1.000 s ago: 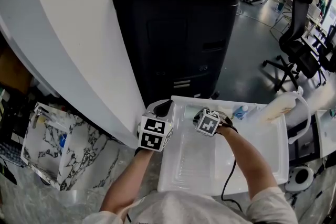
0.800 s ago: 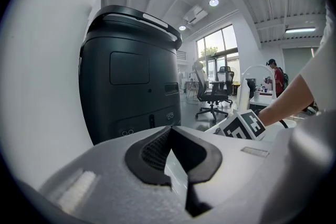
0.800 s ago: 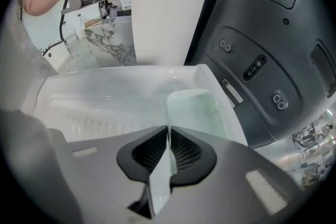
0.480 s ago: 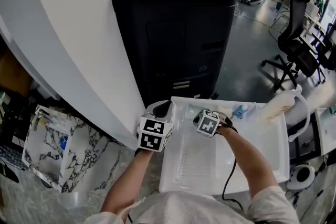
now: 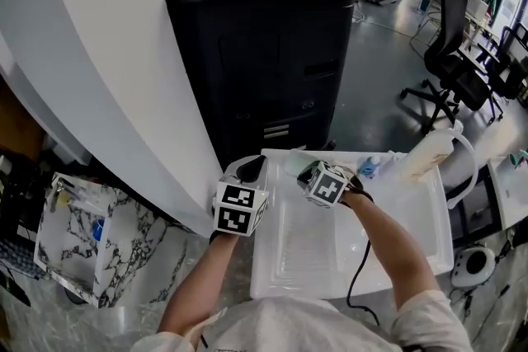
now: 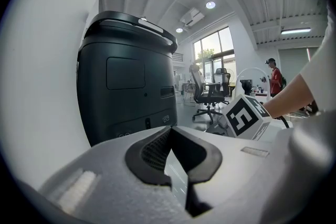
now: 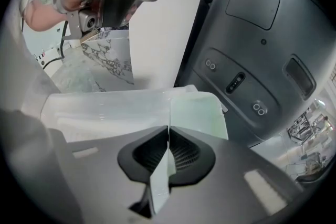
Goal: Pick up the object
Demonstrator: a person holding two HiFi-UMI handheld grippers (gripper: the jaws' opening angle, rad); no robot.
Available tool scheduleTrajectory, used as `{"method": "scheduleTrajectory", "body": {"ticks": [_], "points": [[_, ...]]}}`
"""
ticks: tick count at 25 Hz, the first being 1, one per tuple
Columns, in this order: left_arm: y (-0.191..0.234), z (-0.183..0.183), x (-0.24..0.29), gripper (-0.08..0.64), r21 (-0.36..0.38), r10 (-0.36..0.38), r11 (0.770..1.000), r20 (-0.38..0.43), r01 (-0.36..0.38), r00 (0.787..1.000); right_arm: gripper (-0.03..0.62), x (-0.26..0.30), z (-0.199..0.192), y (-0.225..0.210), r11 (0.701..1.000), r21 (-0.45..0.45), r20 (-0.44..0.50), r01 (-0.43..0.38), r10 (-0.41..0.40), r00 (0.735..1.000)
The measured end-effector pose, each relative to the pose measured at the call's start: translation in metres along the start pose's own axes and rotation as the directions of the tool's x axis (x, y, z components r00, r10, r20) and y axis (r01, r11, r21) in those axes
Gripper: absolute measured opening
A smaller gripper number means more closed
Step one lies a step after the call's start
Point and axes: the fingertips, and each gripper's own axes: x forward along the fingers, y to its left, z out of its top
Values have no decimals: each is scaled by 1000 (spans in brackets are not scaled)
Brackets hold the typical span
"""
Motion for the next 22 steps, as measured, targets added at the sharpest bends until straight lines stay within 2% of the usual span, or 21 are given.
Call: {"method": "scheduleTrajectory", "body": {"ticks": [10,15,22], "points": [[-7,11,-13,5,11,-16,1000,29,16,999,12,-48,24,-7,992,78,95,101,-108,990],[-11,15,-22,5,16,-25,1000,42,24,999,12,-72,35,-15,978,118,154,172,-189,970],[-18,21,-35,5,29,-38,999,60,37,997,12,-110,54,-8,957,192,235,219,-261,936]]}}
